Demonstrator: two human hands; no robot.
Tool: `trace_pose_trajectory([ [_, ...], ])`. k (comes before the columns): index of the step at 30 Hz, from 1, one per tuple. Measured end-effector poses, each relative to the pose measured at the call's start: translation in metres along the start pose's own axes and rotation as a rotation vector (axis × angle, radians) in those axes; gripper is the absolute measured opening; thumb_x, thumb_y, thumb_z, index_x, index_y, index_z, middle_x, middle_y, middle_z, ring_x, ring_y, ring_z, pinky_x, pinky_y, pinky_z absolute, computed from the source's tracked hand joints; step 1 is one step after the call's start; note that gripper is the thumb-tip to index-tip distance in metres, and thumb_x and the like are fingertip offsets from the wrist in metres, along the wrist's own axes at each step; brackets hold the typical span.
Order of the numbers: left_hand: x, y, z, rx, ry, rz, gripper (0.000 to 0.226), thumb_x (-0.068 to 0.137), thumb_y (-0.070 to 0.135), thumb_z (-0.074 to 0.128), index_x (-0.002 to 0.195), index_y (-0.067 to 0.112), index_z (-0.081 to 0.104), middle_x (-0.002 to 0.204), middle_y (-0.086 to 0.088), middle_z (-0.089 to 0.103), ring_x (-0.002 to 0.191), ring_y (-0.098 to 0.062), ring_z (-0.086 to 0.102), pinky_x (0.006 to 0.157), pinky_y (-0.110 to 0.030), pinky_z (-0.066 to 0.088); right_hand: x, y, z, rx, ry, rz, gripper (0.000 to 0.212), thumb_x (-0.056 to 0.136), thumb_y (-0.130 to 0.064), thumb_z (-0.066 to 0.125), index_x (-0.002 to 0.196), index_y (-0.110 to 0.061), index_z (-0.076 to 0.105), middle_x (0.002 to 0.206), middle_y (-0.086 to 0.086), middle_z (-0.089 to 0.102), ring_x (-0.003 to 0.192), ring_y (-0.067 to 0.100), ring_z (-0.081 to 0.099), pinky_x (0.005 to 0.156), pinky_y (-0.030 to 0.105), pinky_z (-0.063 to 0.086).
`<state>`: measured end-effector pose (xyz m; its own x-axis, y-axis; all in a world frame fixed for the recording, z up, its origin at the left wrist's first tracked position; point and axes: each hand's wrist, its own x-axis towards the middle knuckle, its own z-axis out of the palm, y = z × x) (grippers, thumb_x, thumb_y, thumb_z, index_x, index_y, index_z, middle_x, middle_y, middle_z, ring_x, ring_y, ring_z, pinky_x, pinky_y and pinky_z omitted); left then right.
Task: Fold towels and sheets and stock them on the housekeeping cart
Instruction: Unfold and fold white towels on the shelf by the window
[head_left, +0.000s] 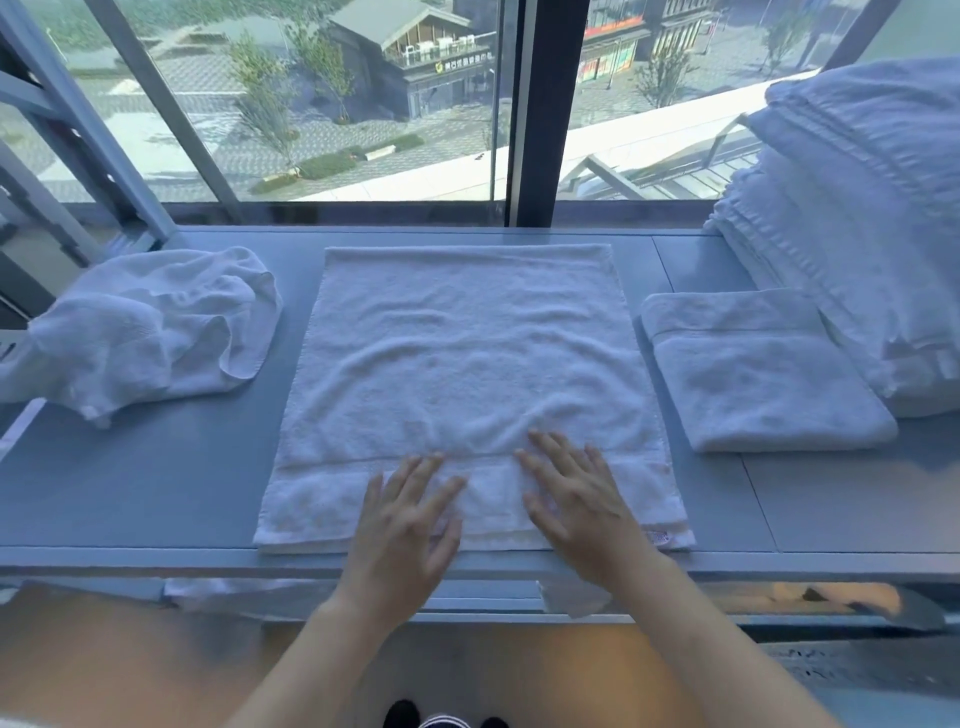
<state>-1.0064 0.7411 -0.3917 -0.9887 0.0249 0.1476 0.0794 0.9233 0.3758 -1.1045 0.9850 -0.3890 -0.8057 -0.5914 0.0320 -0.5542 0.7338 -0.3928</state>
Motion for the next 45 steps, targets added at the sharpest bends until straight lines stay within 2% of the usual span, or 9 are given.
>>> trace_pose_trajectory([
  [4,-0.002,-0.003,0.004,0.005,-0.02,-0.028,0.053,0.102,0.051,0.035,0.154,0.042,0.042,0.168,0.014,0.025,0.157,-0.009,0.014,0.127,-0.049,0.014,-0.001,0.004,0.005,-0.066,0.003,-0.002,0.058,0.104,-0.047,0.032,0.161,-0.036,0.025,0.171,-0.016,0.008,0.158,0.007,-0.001,0.128,0.042,0.002],
  [7,0.013,-0.003,-0.002,-0.031,-0.04,-0.06,0.052,0.101,0.049,0.043,0.153,0.041,0.044,0.167,0.013,0.027,0.157,-0.01,0.015,0.127,-0.049,0.012,0.017,0.004,-0.002,-0.047,-0.019,0.015,0.058,0.104,-0.044,0.038,0.161,-0.036,0.027,0.171,-0.014,0.011,0.158,0.009,0.002,0.128,0.044,0.004],
  [12,0.028,0.007,-0.013,0.051,-0.031,0.082,0.042,0.089,0.044,0.066,0.128,0.029,0.068,0.145,0.002,0.057,0.14,-0.024,0.048,0.108,-0.055,0.04,0.017,-0.011,-0.007,0.004,-0.046,-0.088,0.061,0.095,-0.054,0.046,0.15,-0.028,0.047,0.165,-0.009,0.031,0.155,0.012,0.019,0.125,0.049,0.016],
  [16,0.028,0.012,-0.012,0.074,0.001,0.189,0.031,0.086,0.031,0.073,0.115,0.022,0.073,0.131,-0.002,0.067,0.121,-0.026,0.063,0.096,-0.049,0.051,0.006,-0.019,0.0,-0.005,-0.016,-0.137,0.053,0.095,-0.038,0.056,0.146,-0.024,0.054,0.161,-0.005,0.042,0.152,0.013,0.03,0.122,0.048,0.021],
  [29,0.006,-0.011,-0.046,0.16,-0.077,0.145,0.034,0.087,0.008,0.063,0.119,0.012,0.07,0.141,-0.011,0.062,0.13,-0.033,0.058,0.099,-0.046,0.051,-0.03,0.043,-0.047,0.037,0.007,-0.047,0.066,0.084,0.004,0.057,0.146,-0.02,0.058,0.157,-0.006,0.046,0.149,0.016,0.038,0.122,0.035,0.029],
  [35,0.039,0.055,-0.01,0.01,-0.036,0.206,0.03,0.092,0.021,0.066,0.121,0.016,0.069,0.136,-0.004,0.064,0.122,-0.027,0.06,0.097,-0.043,0.051,-0.026,0.035,-0.043,0.033,0.019,-0.015,0.049,0.094,-0.019,0.064,0.143,-0.022,0.061,0.156,-0.008,0.048,0.148,0.013,0.038,0.121,0.025,0.023],
  [38,0.046,0.076,0.006,0.054,-0.003,0.24,0.023,0.092,0.029,0.065,0.111,0.018,0.07,0.126,0.0,0.067,0.114,-0.025,0.063,0.09,-0.04,0.052,-0.027,0.033,-0.039,0.005,0.059,-0.034,0.046,0.092,-0.014,0.066,0.137,-0.018,0.065,0.151,-0.001,0.055,0.144,0.019,0.046,0.119,0.035,0.033],
  [41,0.045,0.077,0.012,0.103,0.053,0.266,0.014,0.09,0.024,0.065,0.102,0.018,0.071,0.115,0.002,0.07,0.101,-0.024,0.066,0.08,-0.038,0.055,-0.031,0.035,-0.035,-0.044,0.117,-0.094,0.047,0.086,-0.006,0.066,0.133,-0.013,0.067,0.146,0.003,0.06,0.139,0.022,0.052,0.112,0.041,0.043],
  [45,0.046,0.071,0.015,0.139,0.118,0.315,0.013,0.085,0.013,0.071,0.098,0.015,0.073,0.111,0.0,0.074,0.096,-0.025,0.07,0.073,-0.038,0.057,-0.036,0.042,-0.035,-0.027,0.171,-0.085,0.053,0.076,-0.012,0.066,0.129,-0.016,0.068,0.142,0.0,0.063,0.134,0.016,0.053,0.111,0.032,0.041],
])
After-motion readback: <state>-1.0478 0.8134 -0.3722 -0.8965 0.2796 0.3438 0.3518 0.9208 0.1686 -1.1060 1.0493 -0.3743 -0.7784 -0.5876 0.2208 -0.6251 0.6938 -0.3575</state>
